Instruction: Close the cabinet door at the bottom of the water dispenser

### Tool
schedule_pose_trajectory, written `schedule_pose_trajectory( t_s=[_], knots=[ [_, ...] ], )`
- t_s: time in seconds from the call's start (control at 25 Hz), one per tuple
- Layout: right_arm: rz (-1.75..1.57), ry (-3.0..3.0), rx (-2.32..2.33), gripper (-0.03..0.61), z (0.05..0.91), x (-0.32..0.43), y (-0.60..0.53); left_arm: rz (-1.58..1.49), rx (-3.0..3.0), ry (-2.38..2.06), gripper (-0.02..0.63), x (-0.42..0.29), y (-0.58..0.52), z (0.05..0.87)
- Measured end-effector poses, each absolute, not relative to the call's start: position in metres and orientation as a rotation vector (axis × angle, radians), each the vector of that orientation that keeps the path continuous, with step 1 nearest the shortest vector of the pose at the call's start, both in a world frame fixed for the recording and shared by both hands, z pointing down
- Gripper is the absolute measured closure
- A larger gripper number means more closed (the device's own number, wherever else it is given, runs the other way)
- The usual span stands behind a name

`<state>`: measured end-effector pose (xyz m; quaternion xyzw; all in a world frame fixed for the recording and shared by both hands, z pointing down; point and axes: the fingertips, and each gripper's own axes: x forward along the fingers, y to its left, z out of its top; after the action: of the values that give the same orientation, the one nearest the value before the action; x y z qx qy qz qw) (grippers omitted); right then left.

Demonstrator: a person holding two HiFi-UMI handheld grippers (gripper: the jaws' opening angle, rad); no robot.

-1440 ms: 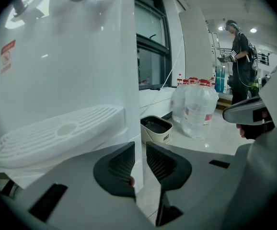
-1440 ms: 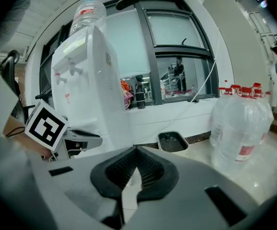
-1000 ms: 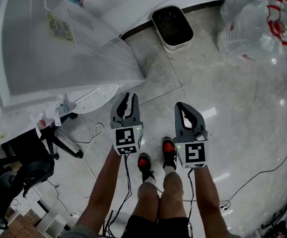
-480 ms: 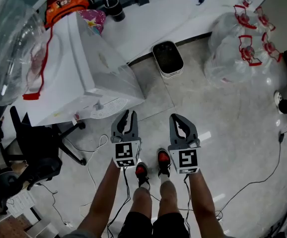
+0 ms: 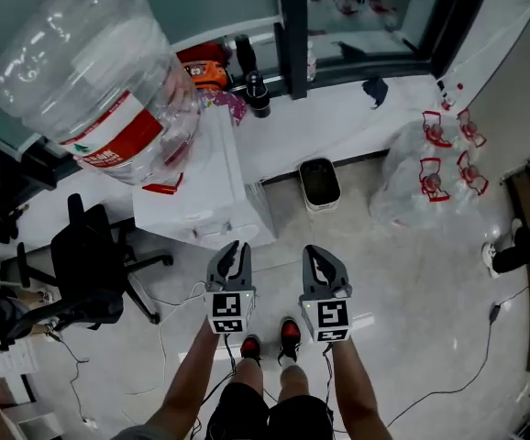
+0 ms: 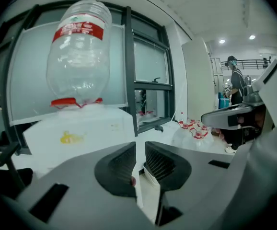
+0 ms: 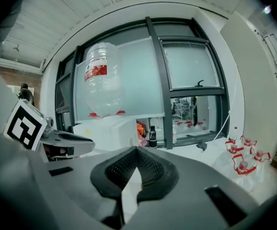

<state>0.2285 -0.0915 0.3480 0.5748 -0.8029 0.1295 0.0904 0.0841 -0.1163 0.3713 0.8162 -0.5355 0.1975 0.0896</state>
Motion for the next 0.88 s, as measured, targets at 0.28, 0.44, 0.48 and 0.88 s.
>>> schedule_pose_trajectory(
  t_s=[0.28,0.44,0.48,0.88],
  knots=[
    [0.323,-2.494,1.64,0.561,0.265,0.195,-0.089,0.466,2.395,-1.733,0.541,0.051,-0.103,0.283],
    [0.277,-2.536,1.595,0.561,0.228,0.174,-0.085,0.439,2.395,-1.756,0.546,0.034,-0.088,0.252],
    [0.269,-2.546,1.582,0.561,0.221,0.167,-0.084,0.44,2.394,-1.765,0.548,0.029,-0.085,0.245],
    [0.145,-2.665,1.458,0.561,0.157,0.11,-0.062,0.41,2.331,-1.852,0.569,-0.025,-0.042,0.185]
  ],
)
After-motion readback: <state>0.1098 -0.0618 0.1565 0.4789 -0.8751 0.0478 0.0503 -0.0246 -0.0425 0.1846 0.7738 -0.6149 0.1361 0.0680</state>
